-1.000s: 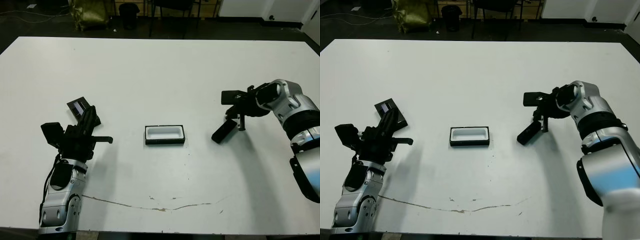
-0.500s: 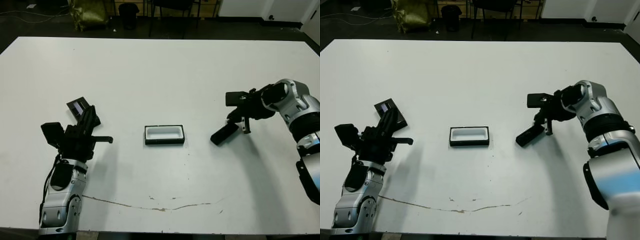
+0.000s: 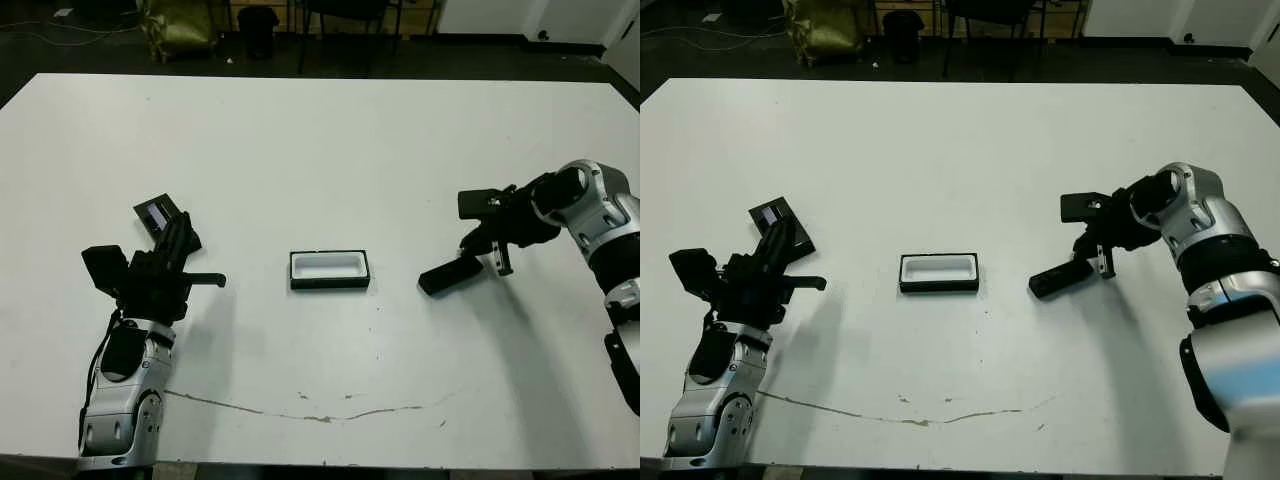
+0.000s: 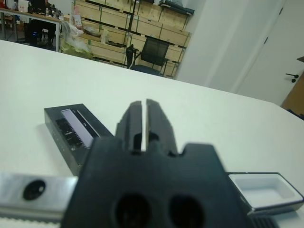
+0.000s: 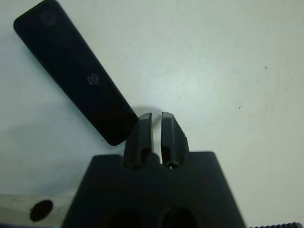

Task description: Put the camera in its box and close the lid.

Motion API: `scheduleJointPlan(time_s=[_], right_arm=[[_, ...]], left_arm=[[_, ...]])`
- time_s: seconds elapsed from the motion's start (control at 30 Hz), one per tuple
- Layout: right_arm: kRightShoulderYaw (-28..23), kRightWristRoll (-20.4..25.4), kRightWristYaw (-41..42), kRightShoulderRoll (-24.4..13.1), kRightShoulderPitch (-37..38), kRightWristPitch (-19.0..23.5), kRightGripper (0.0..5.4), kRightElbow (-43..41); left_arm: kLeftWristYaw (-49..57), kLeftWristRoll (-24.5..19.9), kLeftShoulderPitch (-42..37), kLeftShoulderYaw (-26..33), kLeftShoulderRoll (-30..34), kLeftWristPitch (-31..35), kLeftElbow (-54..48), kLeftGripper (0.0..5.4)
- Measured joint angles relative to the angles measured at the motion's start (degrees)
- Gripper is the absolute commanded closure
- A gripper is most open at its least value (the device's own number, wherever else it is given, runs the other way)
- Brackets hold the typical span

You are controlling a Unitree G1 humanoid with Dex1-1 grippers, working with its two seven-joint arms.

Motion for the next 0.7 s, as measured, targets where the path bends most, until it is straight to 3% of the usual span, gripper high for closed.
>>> scheduleJointPlan(time_s=[0.7], right_arm=[[-0.1,2.5,7.3,-3.4,4.6,8.0,5.40,-12.7]], left_arm=[[0.5,0.2,0.1,0.1,0.0,0.2,-0.1,5.38]])
